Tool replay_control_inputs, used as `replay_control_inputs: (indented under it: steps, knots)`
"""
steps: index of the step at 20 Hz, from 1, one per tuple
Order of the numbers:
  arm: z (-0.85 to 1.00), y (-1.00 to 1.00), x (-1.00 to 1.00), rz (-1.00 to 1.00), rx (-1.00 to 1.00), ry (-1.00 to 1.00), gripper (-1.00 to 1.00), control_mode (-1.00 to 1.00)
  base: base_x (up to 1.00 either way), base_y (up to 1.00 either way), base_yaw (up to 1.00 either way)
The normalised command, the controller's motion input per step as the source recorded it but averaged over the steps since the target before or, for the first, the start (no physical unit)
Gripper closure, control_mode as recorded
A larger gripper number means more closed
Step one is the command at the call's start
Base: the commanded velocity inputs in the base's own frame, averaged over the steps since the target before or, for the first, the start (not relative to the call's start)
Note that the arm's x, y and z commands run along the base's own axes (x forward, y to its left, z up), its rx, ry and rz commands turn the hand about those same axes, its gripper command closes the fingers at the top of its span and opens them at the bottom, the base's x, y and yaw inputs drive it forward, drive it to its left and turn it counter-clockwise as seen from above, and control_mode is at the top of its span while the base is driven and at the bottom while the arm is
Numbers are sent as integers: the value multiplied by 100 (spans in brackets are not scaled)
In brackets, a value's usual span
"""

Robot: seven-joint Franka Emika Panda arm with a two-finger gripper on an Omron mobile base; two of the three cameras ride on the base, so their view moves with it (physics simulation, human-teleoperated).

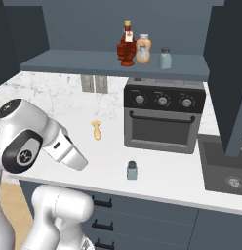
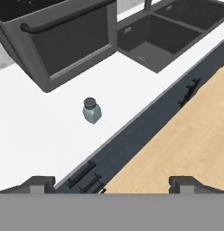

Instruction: Put the shaker and condiment bottle from the counter next to their counterparts in the cabinet.

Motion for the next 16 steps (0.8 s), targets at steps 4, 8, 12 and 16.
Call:
replay_control_inputs:
  steps: [4, 8, 12, 16]
  knots:
    - [-58, -19, 20, -4, -5, -6, -100, -100, 0, 0, 0]
    - [-59, -20, 10, 0, -5, -11, -100, -100, 0, 0, 0]
    - [-52, -5, 0, 0, -5, -15, -100, -100, 0, 0, 0]
    - [-55, 0, 0, -1, -9, -20, -100, -100, 0, 0, 0]
